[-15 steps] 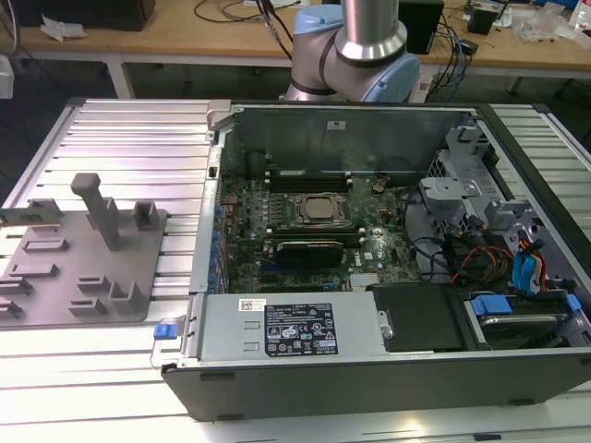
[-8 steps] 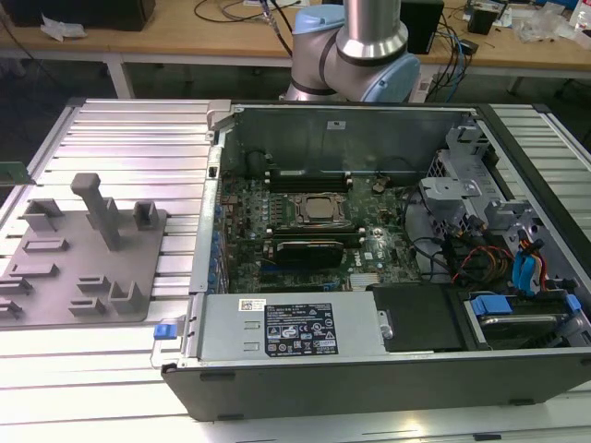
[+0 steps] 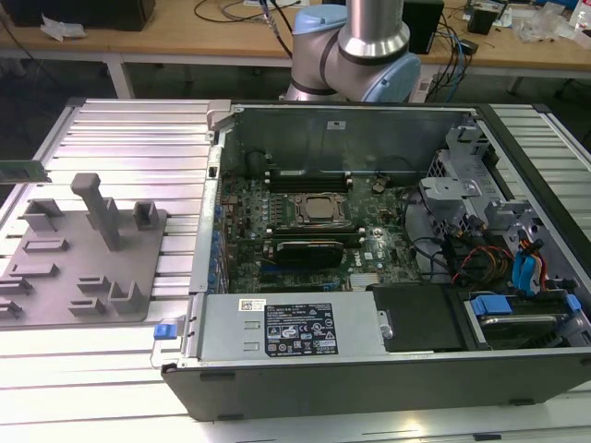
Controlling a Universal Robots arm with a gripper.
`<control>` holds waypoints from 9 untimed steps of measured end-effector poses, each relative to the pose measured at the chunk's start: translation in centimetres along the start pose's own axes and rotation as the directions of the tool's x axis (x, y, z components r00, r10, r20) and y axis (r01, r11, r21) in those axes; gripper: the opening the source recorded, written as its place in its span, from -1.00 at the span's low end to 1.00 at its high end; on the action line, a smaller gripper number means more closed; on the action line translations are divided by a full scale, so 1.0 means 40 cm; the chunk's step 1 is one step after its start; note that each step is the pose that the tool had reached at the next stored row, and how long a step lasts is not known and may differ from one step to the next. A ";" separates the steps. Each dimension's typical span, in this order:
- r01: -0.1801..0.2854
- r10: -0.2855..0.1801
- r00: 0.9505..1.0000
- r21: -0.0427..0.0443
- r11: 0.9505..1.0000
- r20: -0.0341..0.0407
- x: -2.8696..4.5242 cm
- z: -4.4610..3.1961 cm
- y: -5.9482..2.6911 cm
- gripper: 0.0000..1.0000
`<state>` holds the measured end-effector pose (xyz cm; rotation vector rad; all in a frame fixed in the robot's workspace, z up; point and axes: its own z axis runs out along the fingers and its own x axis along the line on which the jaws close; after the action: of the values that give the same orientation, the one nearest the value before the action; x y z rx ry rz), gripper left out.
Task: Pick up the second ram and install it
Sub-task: 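Pick up the second ram and move it above second insertion slot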
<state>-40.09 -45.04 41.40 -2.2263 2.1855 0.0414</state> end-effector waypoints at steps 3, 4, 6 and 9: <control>0.000 0.000 1.000 -0.003 1.000 0.005 0.001 0.000 -0.029 -0.82; 0.000 0.000 1.000 -0.004 1.000 0.005 0.001 0.000 -0.037 -0.82; 0.000 0.000 1.000 -0.008 1.000 0.005 0.001 -0.003 -0.044 -0.82; 0.000 0.001 1.000 -0.009 1.000 0.006 0.001 -0.006 -0.046 -0.82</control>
<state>-38.24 -45.04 41.65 -2.2274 2.1875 0.0576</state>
